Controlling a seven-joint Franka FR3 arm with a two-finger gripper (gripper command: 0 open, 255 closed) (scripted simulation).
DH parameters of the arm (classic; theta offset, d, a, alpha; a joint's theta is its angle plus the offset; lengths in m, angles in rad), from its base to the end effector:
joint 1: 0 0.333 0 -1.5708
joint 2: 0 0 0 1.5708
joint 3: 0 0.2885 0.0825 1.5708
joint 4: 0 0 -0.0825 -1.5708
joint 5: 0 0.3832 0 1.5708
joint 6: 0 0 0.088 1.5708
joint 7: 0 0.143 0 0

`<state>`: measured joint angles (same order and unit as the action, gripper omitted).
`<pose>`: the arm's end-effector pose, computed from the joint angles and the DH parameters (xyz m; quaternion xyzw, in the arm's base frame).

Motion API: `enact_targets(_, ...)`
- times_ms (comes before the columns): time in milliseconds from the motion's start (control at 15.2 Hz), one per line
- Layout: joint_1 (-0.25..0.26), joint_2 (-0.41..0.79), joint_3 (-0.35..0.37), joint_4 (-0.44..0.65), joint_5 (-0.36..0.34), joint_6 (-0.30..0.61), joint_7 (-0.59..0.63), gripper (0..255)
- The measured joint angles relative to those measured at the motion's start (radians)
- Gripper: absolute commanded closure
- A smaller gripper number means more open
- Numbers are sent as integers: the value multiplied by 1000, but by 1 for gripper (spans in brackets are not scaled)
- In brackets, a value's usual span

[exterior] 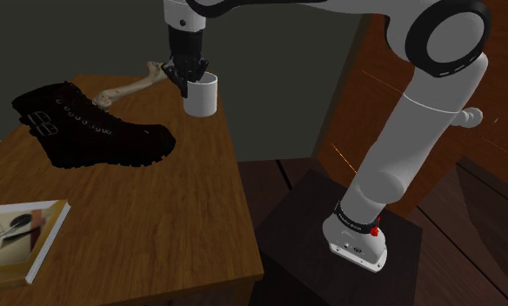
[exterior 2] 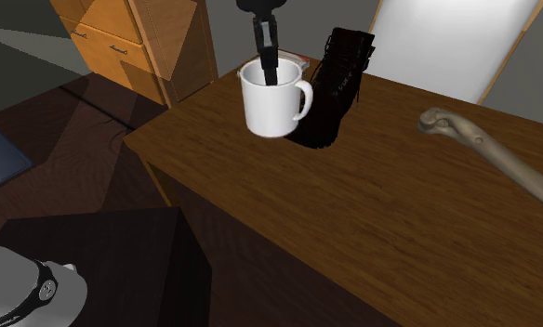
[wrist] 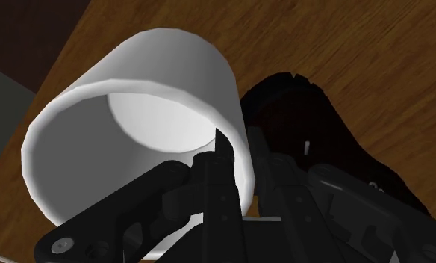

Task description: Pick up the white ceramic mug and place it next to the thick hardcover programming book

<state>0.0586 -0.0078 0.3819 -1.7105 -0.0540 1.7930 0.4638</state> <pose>0.5196 0.2384 0.5189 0.9986 -0.0068 0.0526 0.0056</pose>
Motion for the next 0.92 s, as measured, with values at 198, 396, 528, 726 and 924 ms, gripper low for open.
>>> enact_targets(198,35,5,36,5,-8,-4,72,255)
enact_targets(396,74,33,74,34,-27,-14,150,255)
enact_targets(528,100,48,97,48,-39,-18,200,255)
enact_targets(726,150,106,136,120,-75,-46,290,255)
enact_targets(924,196,142,166,157,-102,-62,366,255)
